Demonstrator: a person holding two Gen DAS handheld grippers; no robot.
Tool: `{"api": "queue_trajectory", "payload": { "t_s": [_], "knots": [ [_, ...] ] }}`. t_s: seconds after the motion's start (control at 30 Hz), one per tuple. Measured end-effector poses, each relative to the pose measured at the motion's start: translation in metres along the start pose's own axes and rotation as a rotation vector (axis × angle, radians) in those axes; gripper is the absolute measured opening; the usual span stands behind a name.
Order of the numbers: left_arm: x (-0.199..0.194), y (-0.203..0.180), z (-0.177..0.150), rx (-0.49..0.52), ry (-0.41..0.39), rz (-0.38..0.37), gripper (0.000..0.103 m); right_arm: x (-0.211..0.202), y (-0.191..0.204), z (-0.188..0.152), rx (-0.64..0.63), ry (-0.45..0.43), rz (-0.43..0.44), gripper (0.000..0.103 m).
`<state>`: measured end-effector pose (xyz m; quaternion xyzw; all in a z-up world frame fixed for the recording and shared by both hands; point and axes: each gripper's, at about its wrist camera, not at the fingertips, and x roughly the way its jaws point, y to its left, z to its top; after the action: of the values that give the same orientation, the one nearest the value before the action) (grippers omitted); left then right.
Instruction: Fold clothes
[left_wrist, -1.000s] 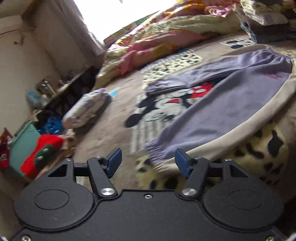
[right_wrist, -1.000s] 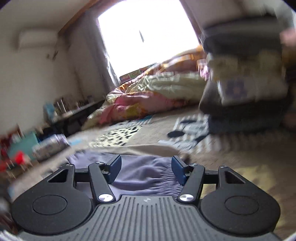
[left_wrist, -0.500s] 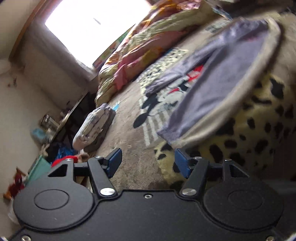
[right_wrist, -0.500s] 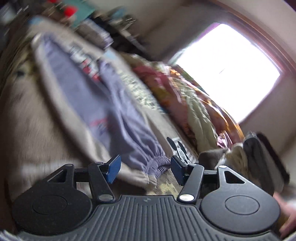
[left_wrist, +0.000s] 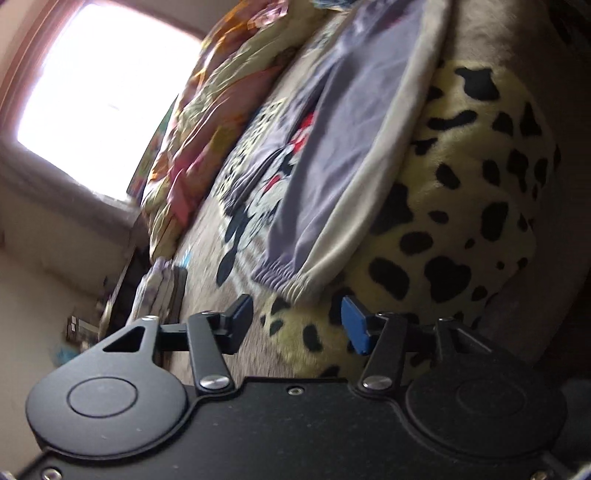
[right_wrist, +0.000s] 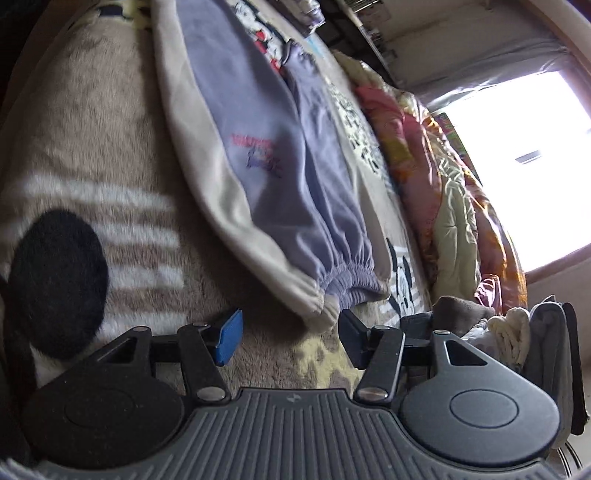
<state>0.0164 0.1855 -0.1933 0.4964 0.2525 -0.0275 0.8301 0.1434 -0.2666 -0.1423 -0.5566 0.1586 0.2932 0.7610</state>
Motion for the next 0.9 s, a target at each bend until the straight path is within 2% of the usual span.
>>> {"api": "queue_trajectory", "payload": {
  "t_s": [0.07,0.13,0.17,0.3,0.53,0.57,0.73,0.8,0.83,0.87,0.9],
  "knots": [
    [0.011,-0.007,-0.001,0.054,0.002,0.011,0.045,0.001,0.0,-0.003,-0.011,0.002,-0.002,0.056],
    [0.021,-0.015,-0.003,0.104,0.007,0.022,0.038,0.001,0.003,-0.005,-0.037,0.007,-0.009,0.056],
    [0.022,-0.016,-0.003,0.104,-0.001,0.033,0.035,0.002,0.004,-0.007,-0.048,0.009,-0.01,0.055],
    [0.026,-0.019,-0.006,0.1,-0.03,0.077,0.032,0.002,0.012,-0.011,-0.123,0.019,-0.033,0.041],
    [0.031,-0.023,-0.016,0.09,-0.068,0.107,0.031,0.018,0.029,-0.009,-0.329,-0.026,-0.072,0.039],
    [0.032,-0.023,-0.016,0.088,-0.072,0.107,0.03,0.02,0.03,-0.008,-0.336,-0.028,-0.065,0.036],
    [0.035,-0.021,-0.018,0.095,-0.085,0.104,0.028,0.023,0.031,-0.008,-0.316,-0.049,-0.064,0.035],
    [0.034,-0.021,-0.019,0.116,-0.09,0.074,0.018,0.023,0.03,-0.008,-0.3,-0.051,-0.053,0.028],
    [0.033,-0.019,-0.019,0.112,-0.092,0.055,0.016,0.025,0.027,-0.008,-0.288,-0.049,-0.044,0.025],
    [0.03,-0.01,-0.018,0.069,-0.096,0.033,0.015,0.024,0.025,-0.006,-0.258,-0.043,-0.029,0.02],
    [0.027,-0.001,-0.017,0.025,-0.1,0.011,0.014,0.023,0.021,-0.005,-0.227,-0.039,-0.015,0.019]
  ]
}}
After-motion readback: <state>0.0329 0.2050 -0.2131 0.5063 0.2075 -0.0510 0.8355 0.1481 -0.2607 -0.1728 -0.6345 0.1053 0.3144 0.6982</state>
